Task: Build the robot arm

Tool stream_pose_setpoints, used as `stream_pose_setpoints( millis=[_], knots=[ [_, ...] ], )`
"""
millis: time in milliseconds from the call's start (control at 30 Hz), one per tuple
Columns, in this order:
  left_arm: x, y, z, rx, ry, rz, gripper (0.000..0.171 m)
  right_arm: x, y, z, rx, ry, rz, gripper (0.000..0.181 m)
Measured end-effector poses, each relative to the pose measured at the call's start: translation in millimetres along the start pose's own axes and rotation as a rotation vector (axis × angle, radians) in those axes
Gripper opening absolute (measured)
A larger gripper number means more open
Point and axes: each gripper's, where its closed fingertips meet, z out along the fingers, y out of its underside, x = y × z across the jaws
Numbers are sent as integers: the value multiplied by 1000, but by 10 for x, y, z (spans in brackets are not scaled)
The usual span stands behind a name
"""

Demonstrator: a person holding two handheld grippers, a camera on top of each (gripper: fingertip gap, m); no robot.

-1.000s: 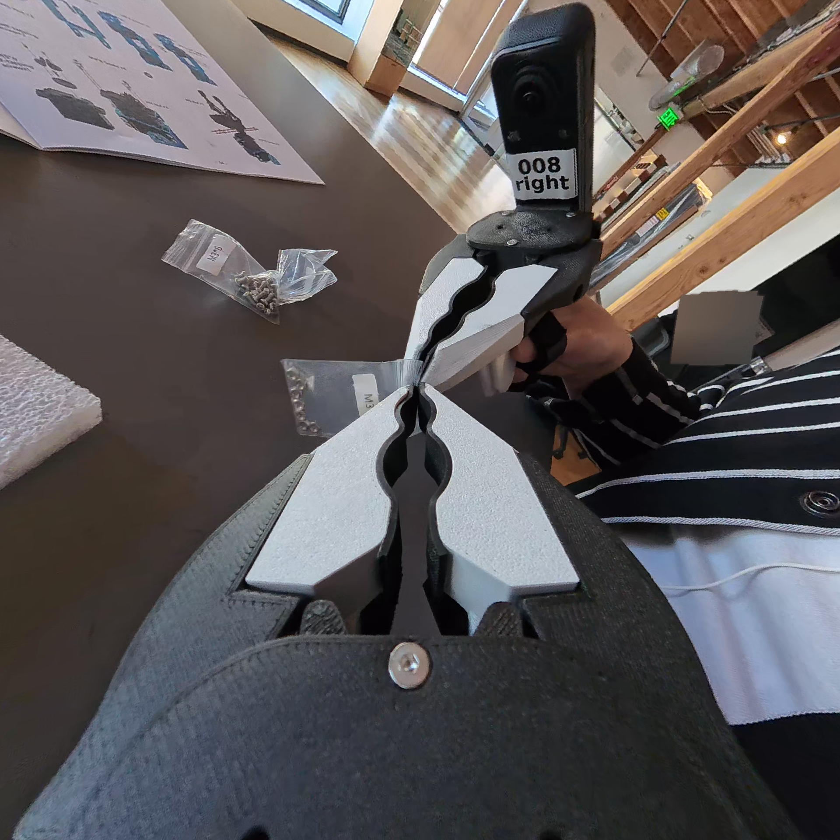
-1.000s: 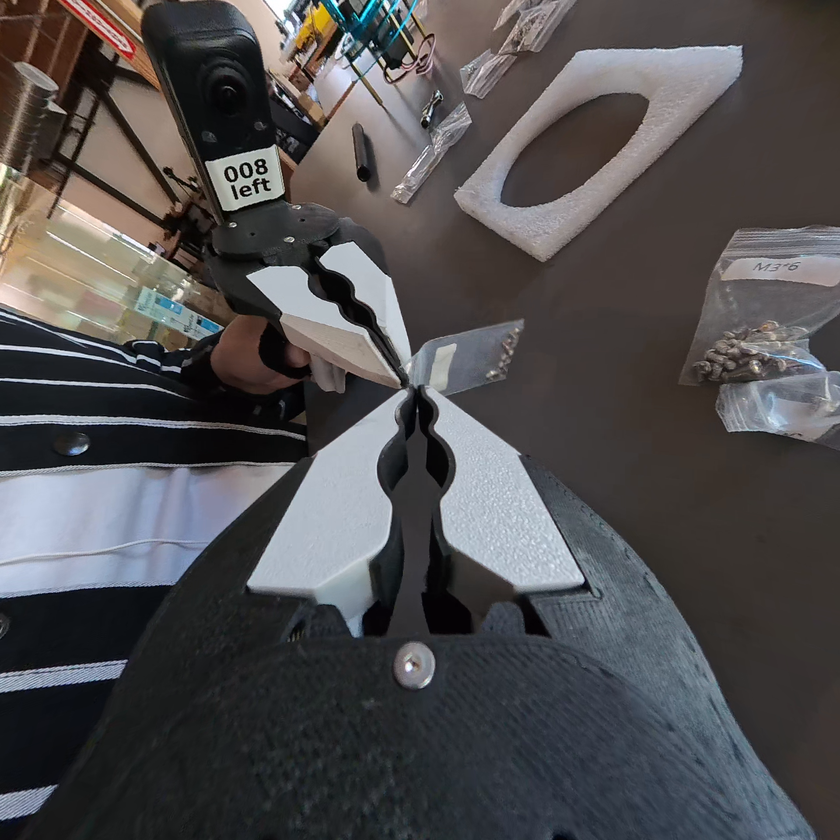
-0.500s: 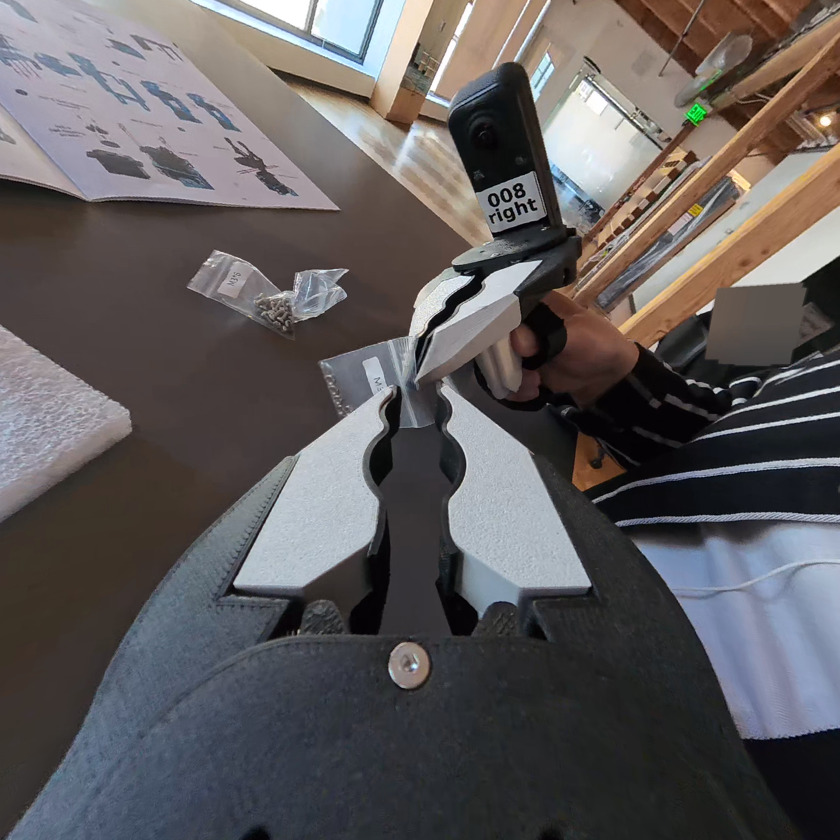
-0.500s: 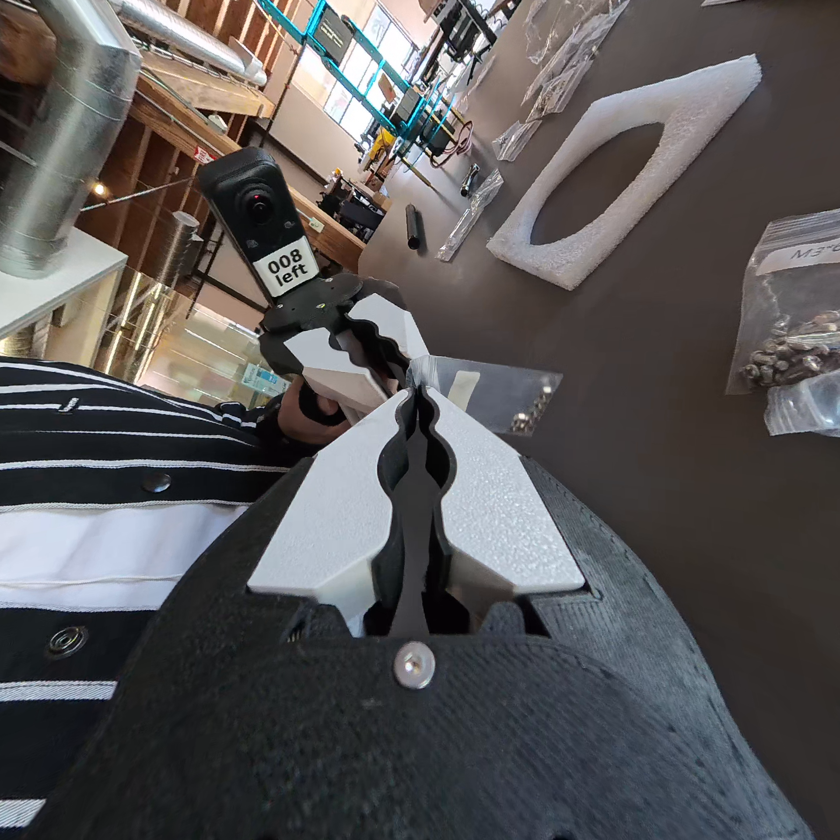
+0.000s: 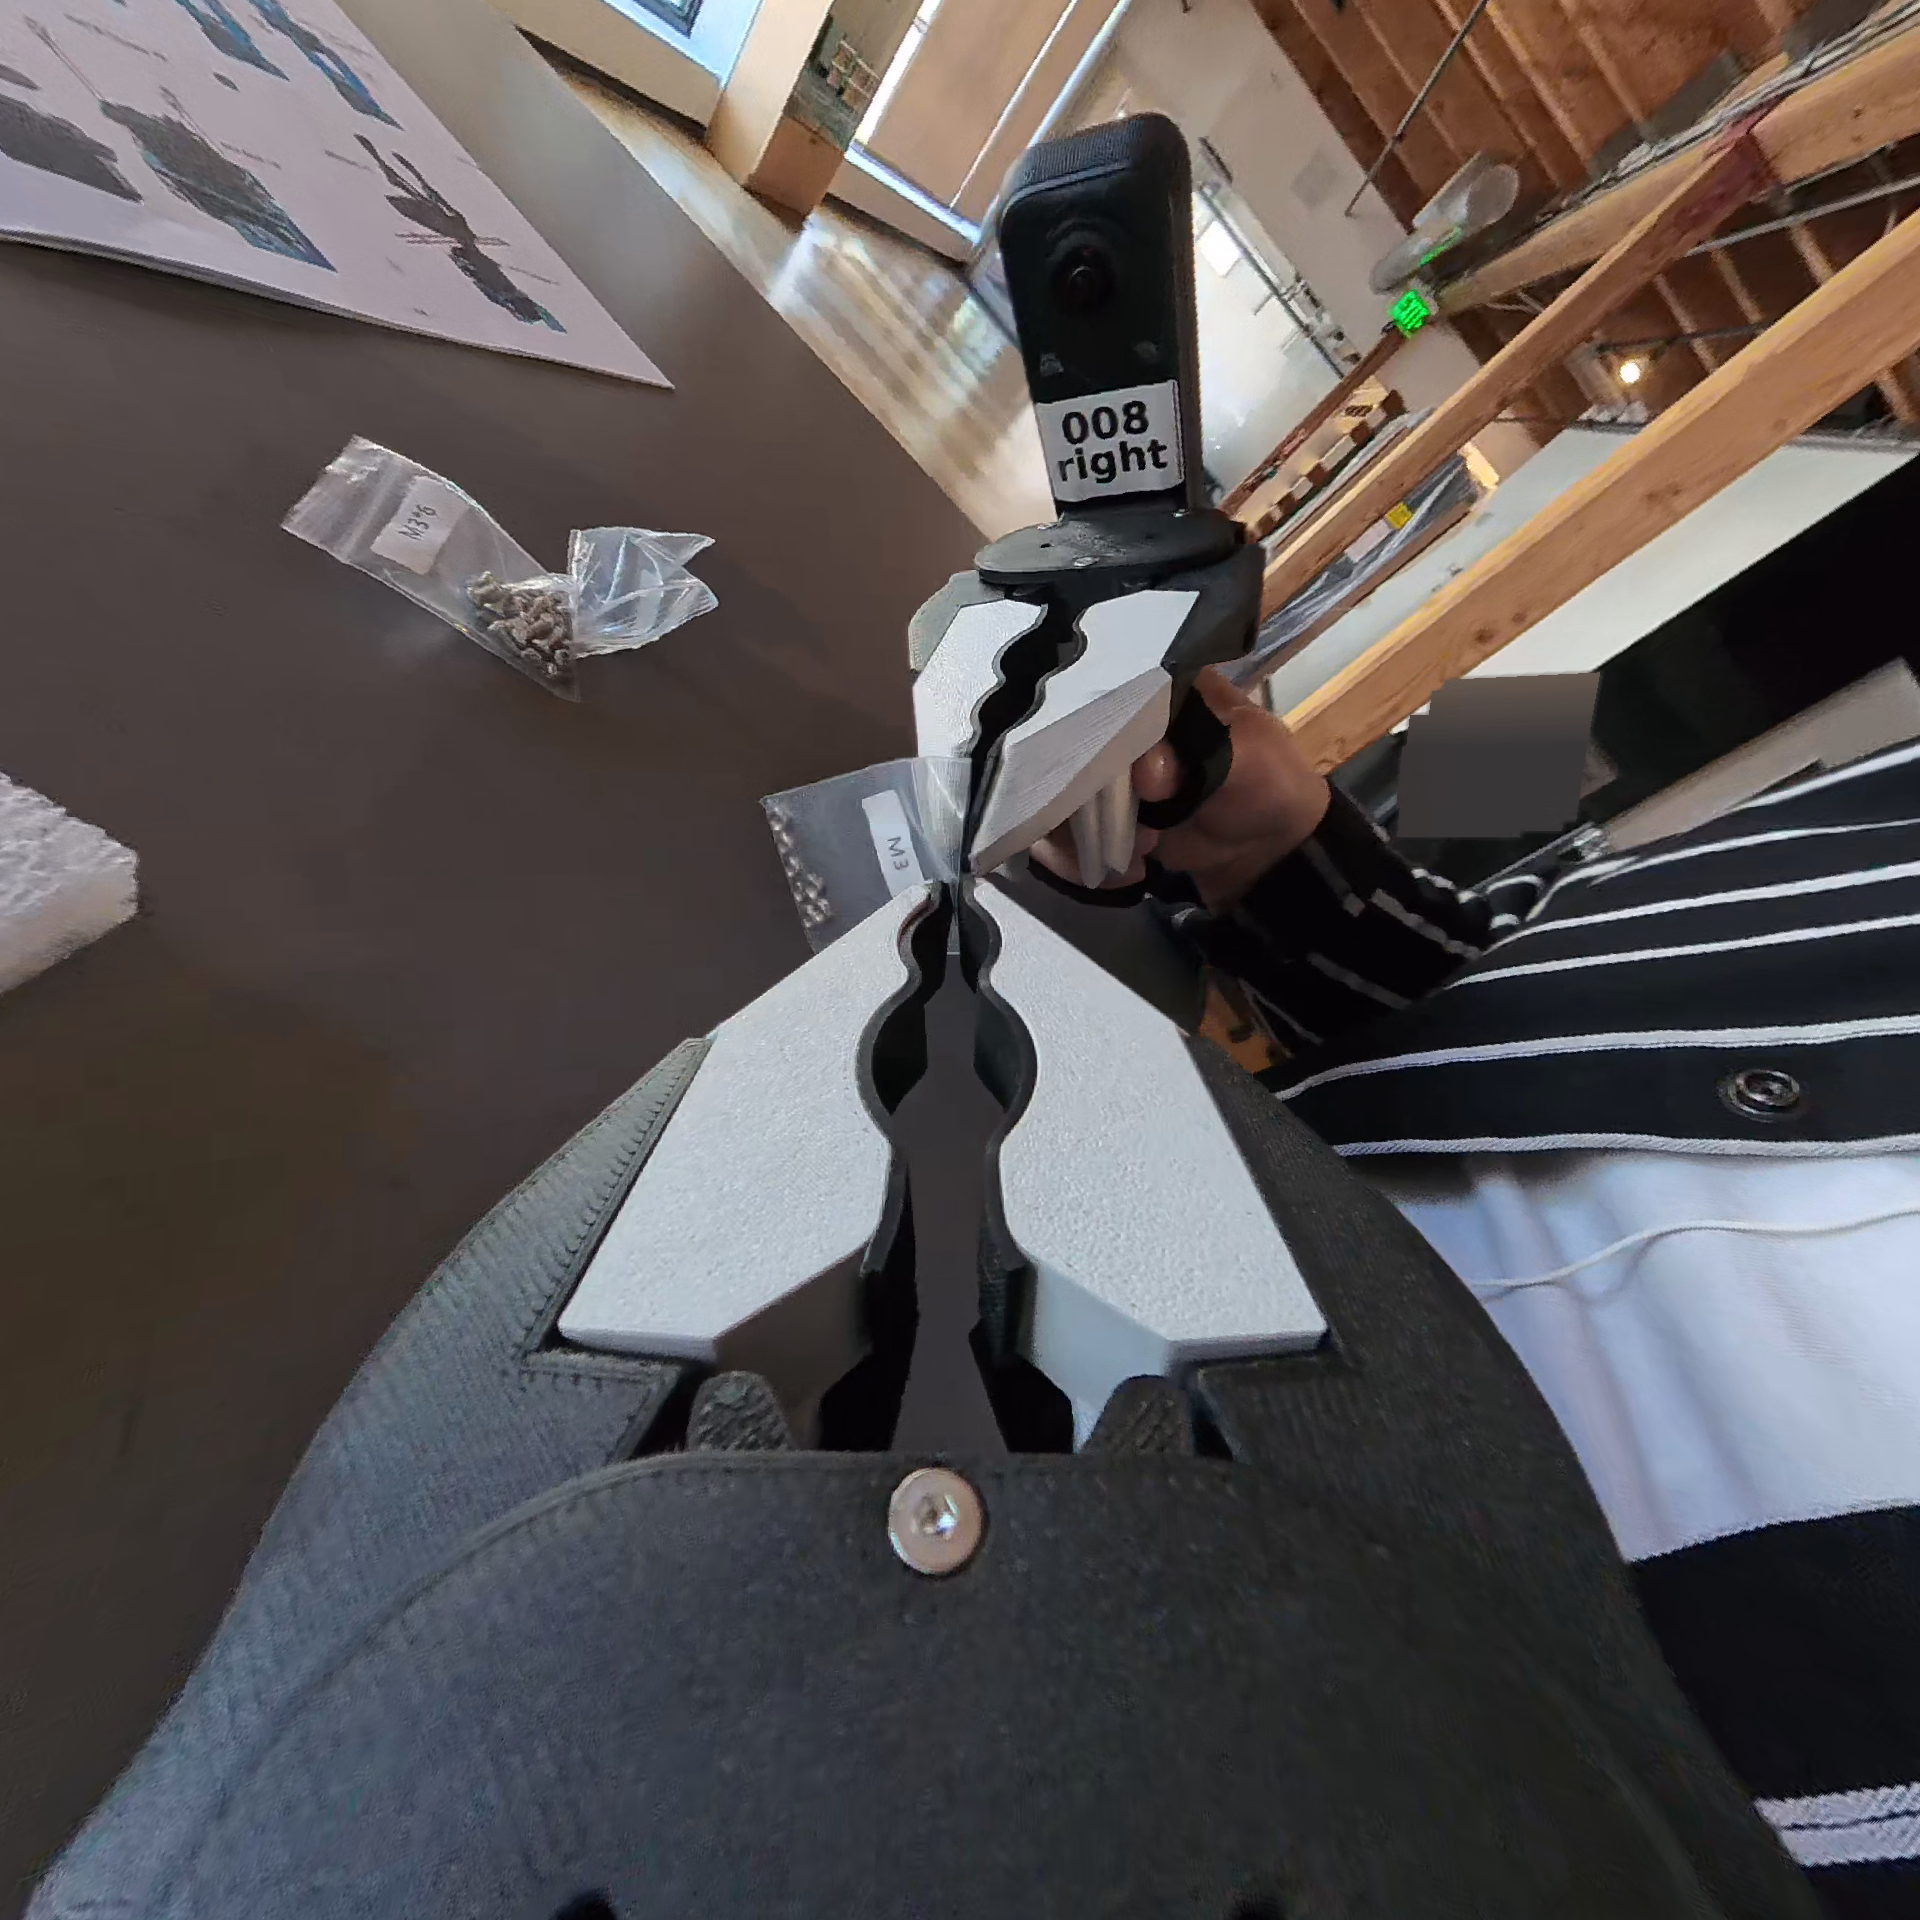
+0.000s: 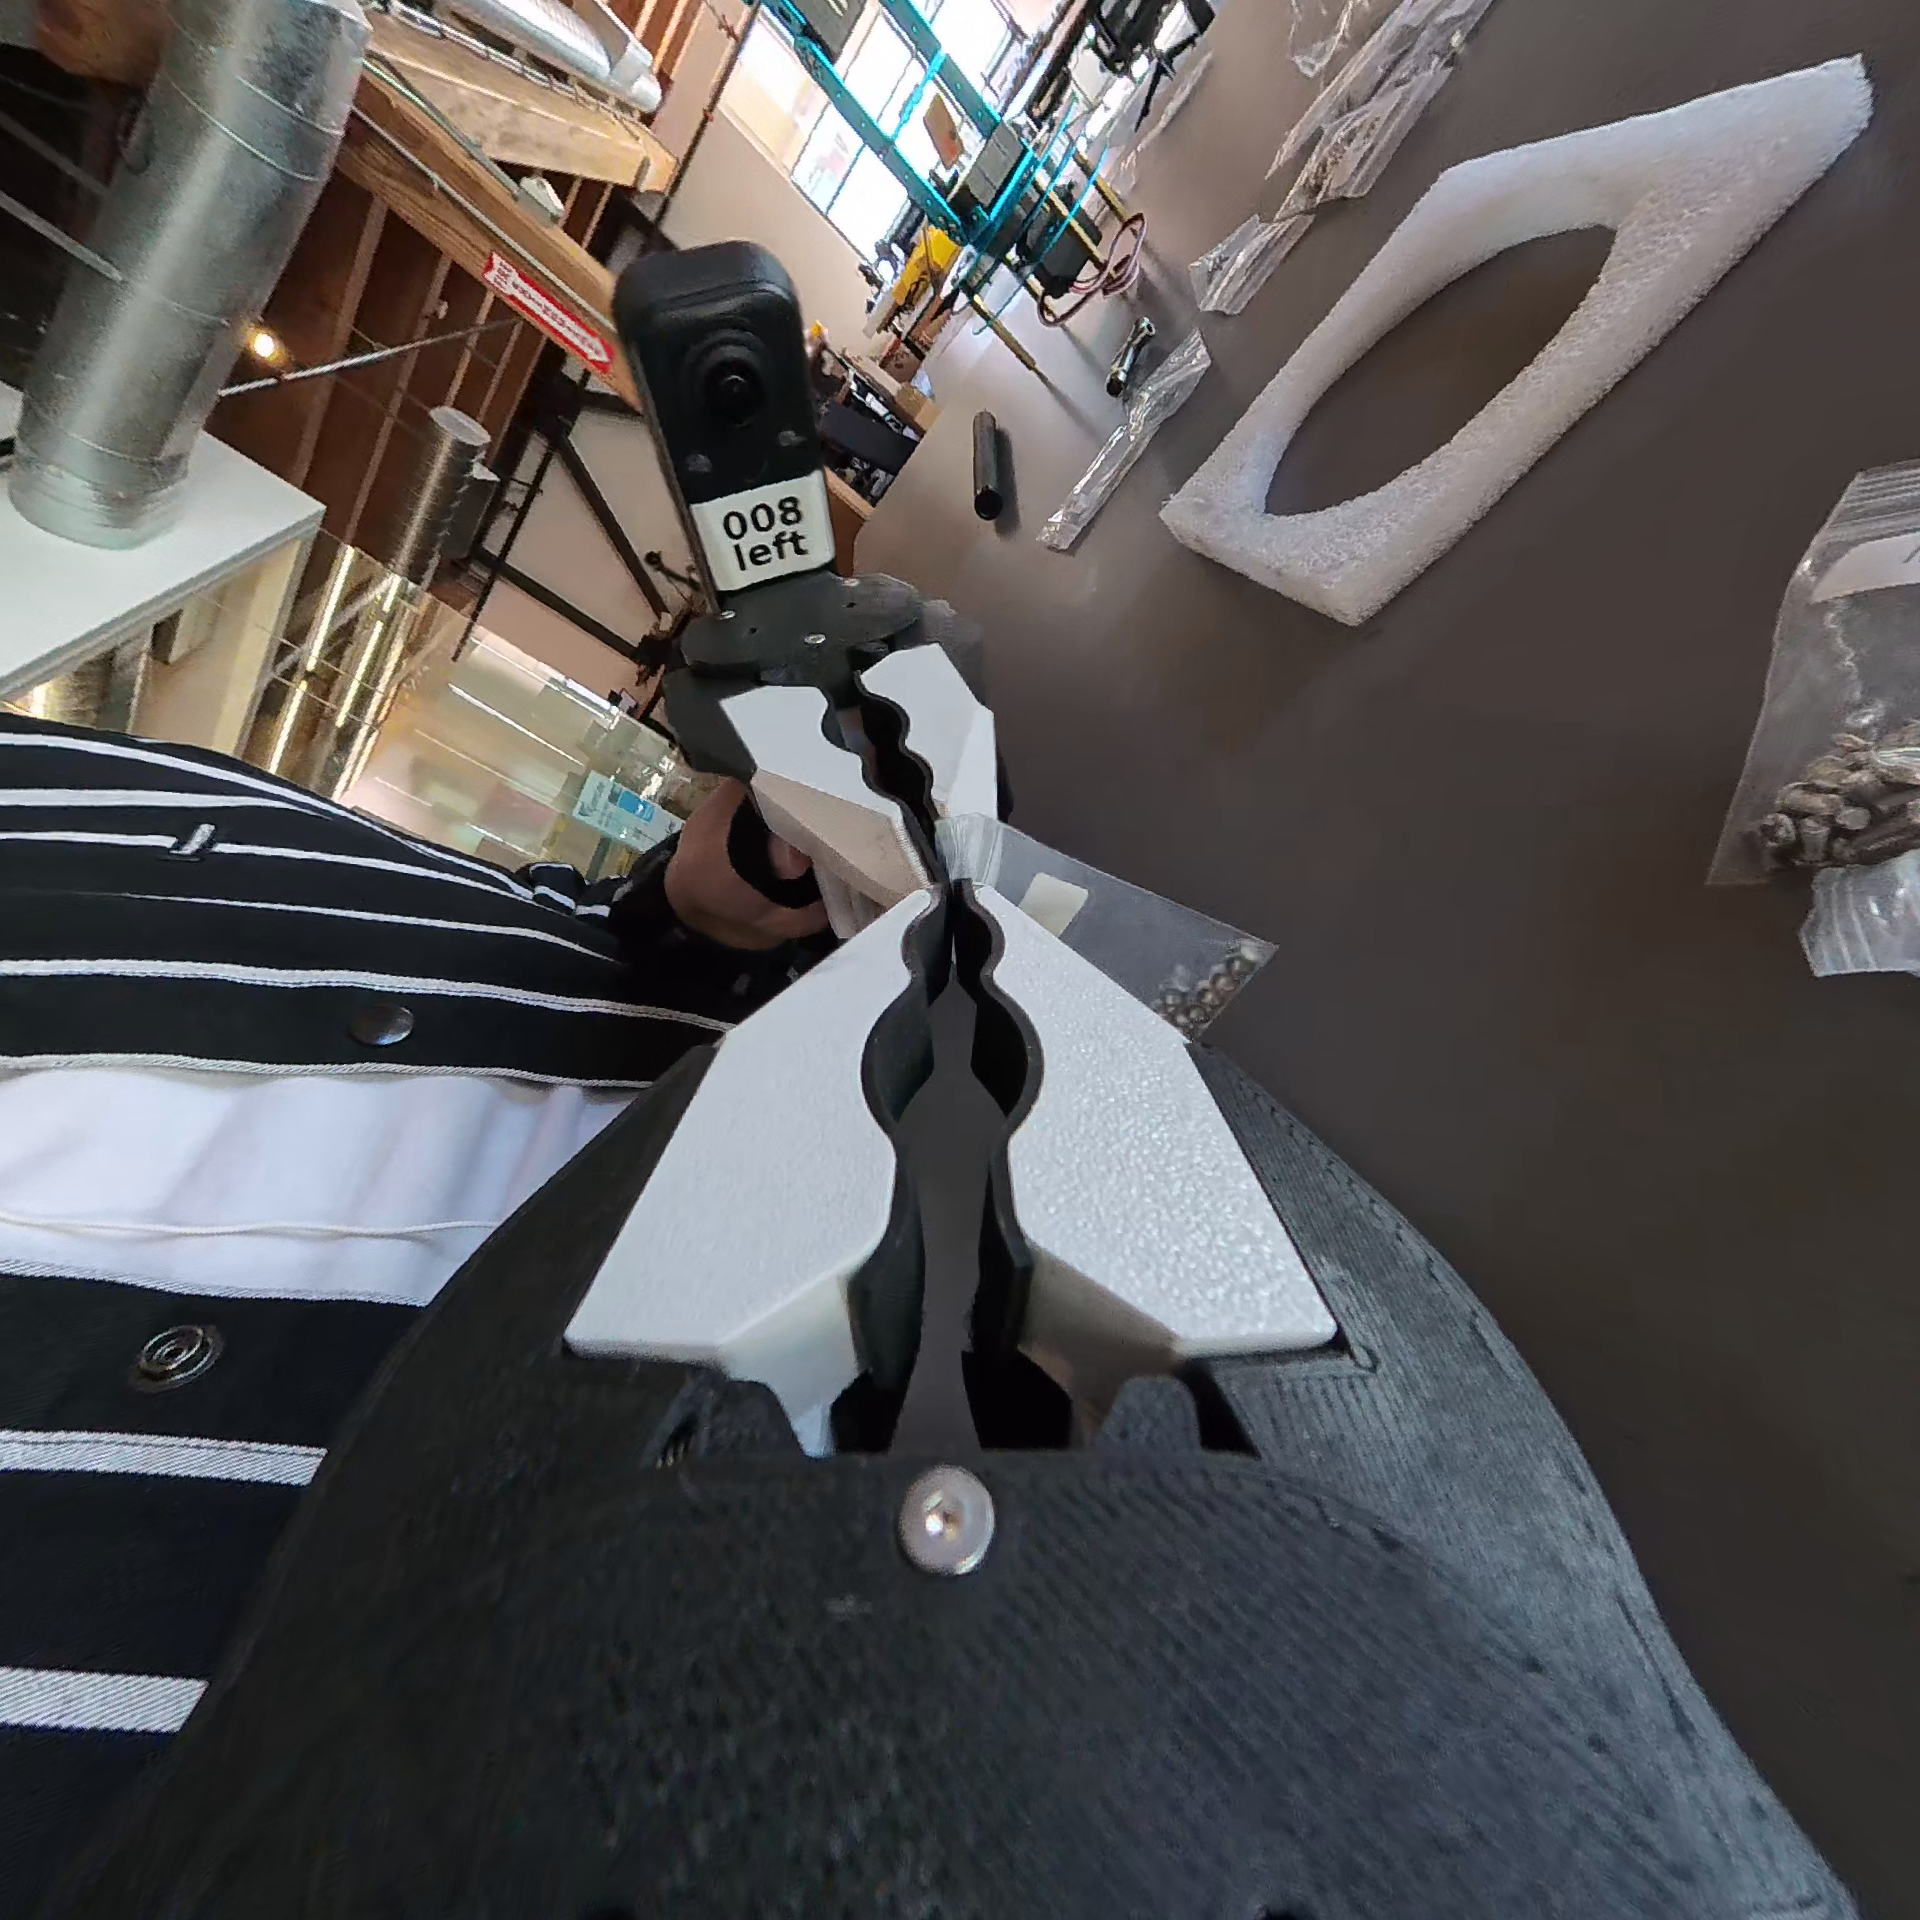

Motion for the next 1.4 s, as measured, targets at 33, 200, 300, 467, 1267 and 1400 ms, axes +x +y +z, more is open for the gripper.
stream_pose_setpoints(
  millis=[33,200,300,467,1267,1400],
  knots=[
    [8,4,1,1,13,-15,0,-4,6,-3,-4,-2,-6,0],
    [11,30,13,-7,29,-45,1,7,34,-14,-21,18,-34,0],
    [9,12,6,7,28,-48,1,19,50,-23,-36,33,-48,0],
    [15,20,2,2,26,-39,0,29,94,-14,-51,44,-61,0],
    [-69,27,48,-31,-181,99,0,142,86,-40,-23,148,24,2],
    [-74,35,62,-35,-182,100,0,141,94,-44,-22,161,13,0]
  ],
)
